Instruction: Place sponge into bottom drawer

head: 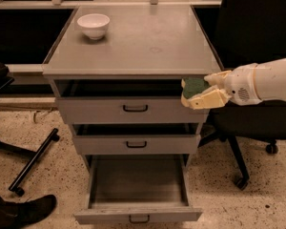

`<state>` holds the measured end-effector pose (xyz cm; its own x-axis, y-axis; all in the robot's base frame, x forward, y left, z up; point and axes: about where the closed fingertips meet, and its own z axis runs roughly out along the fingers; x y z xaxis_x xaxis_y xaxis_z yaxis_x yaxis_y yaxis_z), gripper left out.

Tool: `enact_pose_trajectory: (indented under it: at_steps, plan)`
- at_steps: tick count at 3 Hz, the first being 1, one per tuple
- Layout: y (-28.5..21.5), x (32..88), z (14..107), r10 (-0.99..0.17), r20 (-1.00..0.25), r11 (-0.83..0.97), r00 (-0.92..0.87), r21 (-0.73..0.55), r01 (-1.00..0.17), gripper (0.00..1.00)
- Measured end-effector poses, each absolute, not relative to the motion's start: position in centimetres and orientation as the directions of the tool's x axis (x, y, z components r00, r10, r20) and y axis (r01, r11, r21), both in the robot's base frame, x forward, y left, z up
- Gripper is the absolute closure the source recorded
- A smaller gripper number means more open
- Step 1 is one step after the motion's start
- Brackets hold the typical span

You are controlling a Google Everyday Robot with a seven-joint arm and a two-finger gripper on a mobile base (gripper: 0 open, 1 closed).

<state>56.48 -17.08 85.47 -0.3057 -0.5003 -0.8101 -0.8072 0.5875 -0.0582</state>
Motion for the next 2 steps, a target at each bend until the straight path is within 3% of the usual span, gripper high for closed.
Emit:
enact_pose_trajectory:
  at_steps: [2]
  plan:
    - [-8.7,48.5,76.8,-0.461,-0.807,0.418,-0.369,0.169,-0.893,1.00]
